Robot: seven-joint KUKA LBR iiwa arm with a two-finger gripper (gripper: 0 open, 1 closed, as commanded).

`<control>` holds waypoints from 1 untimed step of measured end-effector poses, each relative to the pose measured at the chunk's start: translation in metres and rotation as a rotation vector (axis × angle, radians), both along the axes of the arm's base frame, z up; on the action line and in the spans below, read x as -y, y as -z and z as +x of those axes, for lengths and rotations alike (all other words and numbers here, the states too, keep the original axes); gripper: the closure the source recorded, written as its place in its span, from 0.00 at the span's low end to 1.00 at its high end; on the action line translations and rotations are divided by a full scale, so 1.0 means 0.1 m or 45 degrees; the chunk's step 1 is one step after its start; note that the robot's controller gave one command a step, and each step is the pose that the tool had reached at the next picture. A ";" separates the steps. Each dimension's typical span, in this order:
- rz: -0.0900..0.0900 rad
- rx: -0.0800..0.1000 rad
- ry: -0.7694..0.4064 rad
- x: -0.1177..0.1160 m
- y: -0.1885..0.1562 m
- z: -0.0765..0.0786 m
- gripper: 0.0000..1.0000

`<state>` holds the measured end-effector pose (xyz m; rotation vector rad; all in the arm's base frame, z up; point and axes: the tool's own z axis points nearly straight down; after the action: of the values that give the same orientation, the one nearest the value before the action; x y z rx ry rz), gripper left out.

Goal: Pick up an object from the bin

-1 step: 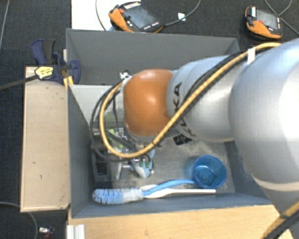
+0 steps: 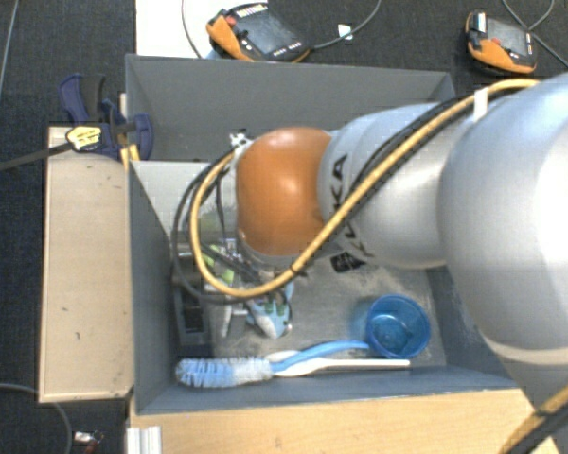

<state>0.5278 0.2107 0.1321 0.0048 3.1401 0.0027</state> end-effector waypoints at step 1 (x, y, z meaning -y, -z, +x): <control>-0.007 -0.005 0.373 -0.15 0.36 0.07 0.00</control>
Offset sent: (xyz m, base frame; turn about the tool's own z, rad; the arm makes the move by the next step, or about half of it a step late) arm -0.0042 -0.0082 -0.0175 0.0029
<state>0.5351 0.2256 0.0964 0.4641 3.1090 -0.0062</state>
